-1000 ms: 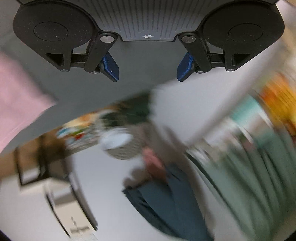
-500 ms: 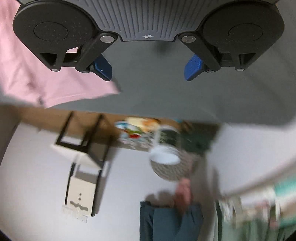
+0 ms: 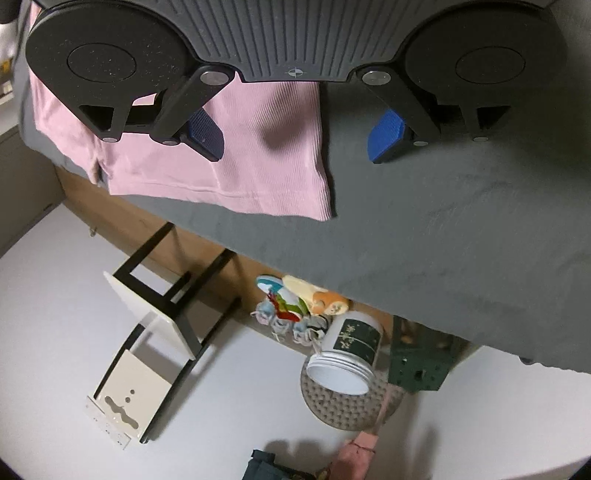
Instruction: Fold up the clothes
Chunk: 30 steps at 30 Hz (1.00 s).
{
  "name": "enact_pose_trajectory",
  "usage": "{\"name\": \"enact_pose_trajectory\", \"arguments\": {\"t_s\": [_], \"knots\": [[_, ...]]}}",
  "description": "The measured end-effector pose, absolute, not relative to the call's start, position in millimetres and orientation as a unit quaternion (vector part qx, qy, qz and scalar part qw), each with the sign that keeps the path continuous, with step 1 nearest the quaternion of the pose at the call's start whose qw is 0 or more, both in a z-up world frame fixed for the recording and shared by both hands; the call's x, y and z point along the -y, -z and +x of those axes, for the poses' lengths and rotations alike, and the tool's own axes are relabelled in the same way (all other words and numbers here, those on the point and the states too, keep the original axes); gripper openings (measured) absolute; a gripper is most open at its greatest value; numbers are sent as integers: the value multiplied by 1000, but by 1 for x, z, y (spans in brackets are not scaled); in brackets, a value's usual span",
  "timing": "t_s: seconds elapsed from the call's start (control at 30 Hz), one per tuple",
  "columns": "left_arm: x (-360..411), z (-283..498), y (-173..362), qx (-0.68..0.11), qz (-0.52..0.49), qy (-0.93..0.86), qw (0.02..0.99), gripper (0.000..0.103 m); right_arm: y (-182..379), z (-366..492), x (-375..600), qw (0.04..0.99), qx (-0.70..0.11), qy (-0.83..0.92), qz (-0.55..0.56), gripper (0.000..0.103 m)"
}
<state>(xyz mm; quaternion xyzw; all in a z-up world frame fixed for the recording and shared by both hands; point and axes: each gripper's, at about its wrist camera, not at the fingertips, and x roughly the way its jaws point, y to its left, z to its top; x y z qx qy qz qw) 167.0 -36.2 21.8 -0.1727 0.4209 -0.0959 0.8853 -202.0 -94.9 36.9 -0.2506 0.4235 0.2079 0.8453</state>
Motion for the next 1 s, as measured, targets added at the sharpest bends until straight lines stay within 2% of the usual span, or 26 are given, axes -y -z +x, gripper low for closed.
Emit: {"name": "enact_pose_trajectory", "arguments": {"t_s": [0.17, 0.27, 0.3, 0.43, 0.5, 0.77, 0.9, 1.0], "knots": [[54, 168, -28, -423, -108, 90, 895, 84, -16, -205, 87, 845, -382, -173, -332, 50], [57, 165, -35, -417, -101, 80, 900, 58, -15, -212, 81, 837, -369, -161, -371, 49], [56, 164, -37, -414, -100, 73, 902, 45, -16, -212, 81, 834, -372, -160, -374, 49], [45, 165, -36, -409, -124, 60, 902, 26, -20, -209, 79, 821, -400, -155, -377, 47], [38, 164, -34, -407, -146, 56, 900, 22, -17, -210, 76, 822, -388, -150, -389, 47], [35, 167, -23, -411, -174, 65, 892, 14, -4, -215, 62, 823, -340, -130, -436, 45], [38, 170, -19, -416, -186, 63, 888, 4, 2, -218, 56, 822, -318, -119, -456, 45], [38, 172, -16, -415, -193, 66, 887, 3, 5, -221, 56, 825, -303, -110, -464, 45]]}}
